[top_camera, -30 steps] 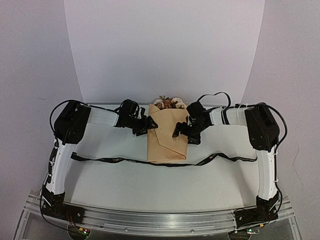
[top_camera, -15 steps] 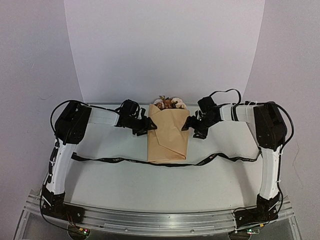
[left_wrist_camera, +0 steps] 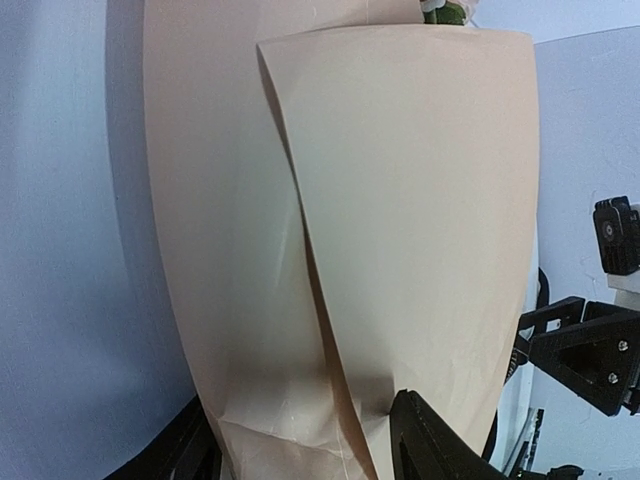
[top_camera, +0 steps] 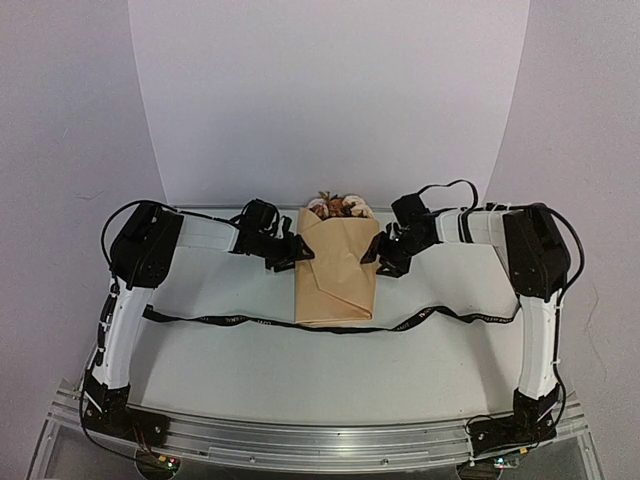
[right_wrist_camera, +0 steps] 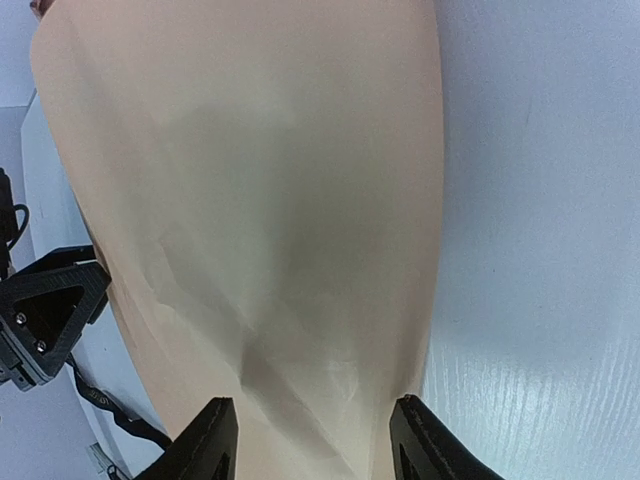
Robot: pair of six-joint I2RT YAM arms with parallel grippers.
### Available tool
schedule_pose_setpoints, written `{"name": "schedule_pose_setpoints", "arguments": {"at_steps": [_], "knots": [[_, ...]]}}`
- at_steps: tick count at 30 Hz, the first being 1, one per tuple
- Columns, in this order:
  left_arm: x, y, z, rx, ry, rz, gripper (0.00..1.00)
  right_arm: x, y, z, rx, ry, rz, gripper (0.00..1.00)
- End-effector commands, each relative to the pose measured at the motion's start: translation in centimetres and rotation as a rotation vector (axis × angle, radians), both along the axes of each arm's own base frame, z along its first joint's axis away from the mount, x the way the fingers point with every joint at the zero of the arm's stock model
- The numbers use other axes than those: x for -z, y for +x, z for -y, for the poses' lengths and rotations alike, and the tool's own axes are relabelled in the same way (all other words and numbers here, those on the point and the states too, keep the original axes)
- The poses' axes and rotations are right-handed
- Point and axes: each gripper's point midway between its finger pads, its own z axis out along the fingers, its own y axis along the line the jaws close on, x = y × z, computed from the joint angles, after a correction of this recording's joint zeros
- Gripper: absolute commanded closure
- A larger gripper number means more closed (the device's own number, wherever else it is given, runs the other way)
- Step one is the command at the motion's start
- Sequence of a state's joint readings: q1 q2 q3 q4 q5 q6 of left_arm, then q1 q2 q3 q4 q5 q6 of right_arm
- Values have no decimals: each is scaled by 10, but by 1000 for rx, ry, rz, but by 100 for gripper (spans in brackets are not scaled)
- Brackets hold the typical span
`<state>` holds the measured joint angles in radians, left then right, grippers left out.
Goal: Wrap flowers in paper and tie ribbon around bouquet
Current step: Pick up the folded bouquet from the center of the board.
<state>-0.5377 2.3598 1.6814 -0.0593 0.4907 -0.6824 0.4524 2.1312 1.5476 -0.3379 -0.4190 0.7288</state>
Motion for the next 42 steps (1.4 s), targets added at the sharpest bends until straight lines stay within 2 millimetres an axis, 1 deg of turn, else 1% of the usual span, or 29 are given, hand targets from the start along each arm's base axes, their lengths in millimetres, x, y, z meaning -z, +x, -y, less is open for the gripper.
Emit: {"name": "schedule_pose_setpoints", "arguments": {"at_steps": [1, 7, 10, 15, 19, 22, 24, 26, 29, 30, 32, 33, 35, 38, 41, 42], "knots": [[8, -2, 6, 14, -12, -25, 41, -9, 9, -22, -19, 37, 34, 51], [6, -5, 8, 22, -32, -31, 41, -2, 9, -39, -34, 53, 16, 59], [6, -6, 9, 24, -43, -34, 41, -1, 8, -48, -46, 60, 15, 61], [8, -8, 9, 23, -44, -47, 43, 0, 10, -56, -52, 67, 15, 62], [11, -10, 10, 29, -43, -54, 47, 2, 10, -61, -58, 69, 13, 62], [12, -10, 11, 32, -39, -59, 59, 2, 11, -63, -59, 73, 13, 62], [13, -10, 11, 32, -33, -61, 66, -3, 11, -63, -59, 75, 18, 61], [14, -9, 9, 27, -24, -62, 74, -11, 11, -60, -59, 66, 31, 58], [16, -8, 9, 22, -14, -68, 82, -25, 10, -47, -62, 16, 67, 48], [17, -7, 8, 19, -10, -70, 85, -31, 9, -41, -57, 6, 77, 42], [19, -7, 7, 14, -2, -79, 88, -34, 11, -26, -36, -13, 84, 33], [19, -6, 7, 9, -1, -84, 90, -34, 11, -16, -23, -19, 79, 27], [19, -5, 6, 4, -2, -94, 95, -32, 13, 0, 2, -29, 70, 22], [20, -4, 6, 1, -5, -106, 98, -24, 13, 20, 25, -50, 53, 18], [20, -3, 6, 3, -5, -110, 100, -14, 14, 22, 18, -47, 35, 18], [20, -3, 6, 4, -7, -111, 100, -10, 15, 20, 12, -42, 27, 19]]}}
